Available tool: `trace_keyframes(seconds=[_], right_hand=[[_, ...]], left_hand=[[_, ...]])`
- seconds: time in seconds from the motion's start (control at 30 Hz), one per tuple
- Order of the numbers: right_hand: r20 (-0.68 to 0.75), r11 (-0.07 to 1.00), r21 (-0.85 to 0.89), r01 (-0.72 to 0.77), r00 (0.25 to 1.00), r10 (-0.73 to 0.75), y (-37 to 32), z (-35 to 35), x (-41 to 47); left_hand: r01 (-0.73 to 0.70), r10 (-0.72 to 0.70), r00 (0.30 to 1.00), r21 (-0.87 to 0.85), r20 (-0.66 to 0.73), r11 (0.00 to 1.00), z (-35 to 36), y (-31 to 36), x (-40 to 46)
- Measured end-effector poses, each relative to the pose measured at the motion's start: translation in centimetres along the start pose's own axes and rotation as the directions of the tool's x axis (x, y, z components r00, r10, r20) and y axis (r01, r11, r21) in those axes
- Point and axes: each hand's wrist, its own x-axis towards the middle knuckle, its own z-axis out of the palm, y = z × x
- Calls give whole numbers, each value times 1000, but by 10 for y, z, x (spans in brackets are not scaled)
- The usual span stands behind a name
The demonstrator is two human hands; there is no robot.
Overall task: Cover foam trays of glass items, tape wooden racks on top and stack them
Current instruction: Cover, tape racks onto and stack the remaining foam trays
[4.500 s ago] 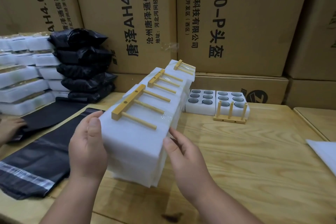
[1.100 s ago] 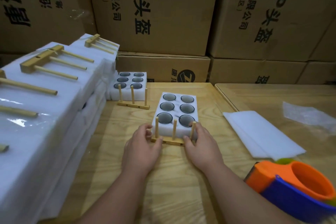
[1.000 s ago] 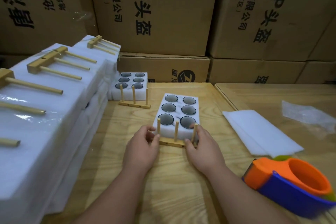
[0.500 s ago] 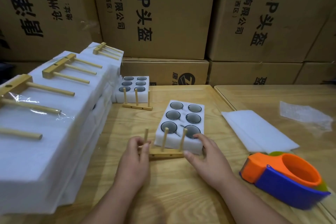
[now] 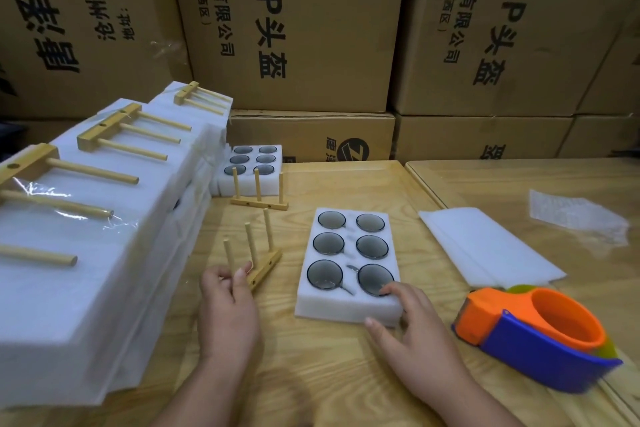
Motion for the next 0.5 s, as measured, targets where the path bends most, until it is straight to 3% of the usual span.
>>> trace_keyframes(seconds=[0.1, 0.23, 0.5], right_hand=[[28, 1000, -6, 23, 999, -23, 3, -5, -11], [31, 1000, 2, 24, 999, -24, 1, -8, -13], [83, 994, -103, 22, 996, -14, -5, -7, -12]], left_hand=[[40, -47, 996, 90, 76, 995, 3, 1, 0], [-20, -6, 994, 231, 112, 973, 4, 3, -5], [32, -25, 999, 318, -27, 947, -8, 4, -14]])
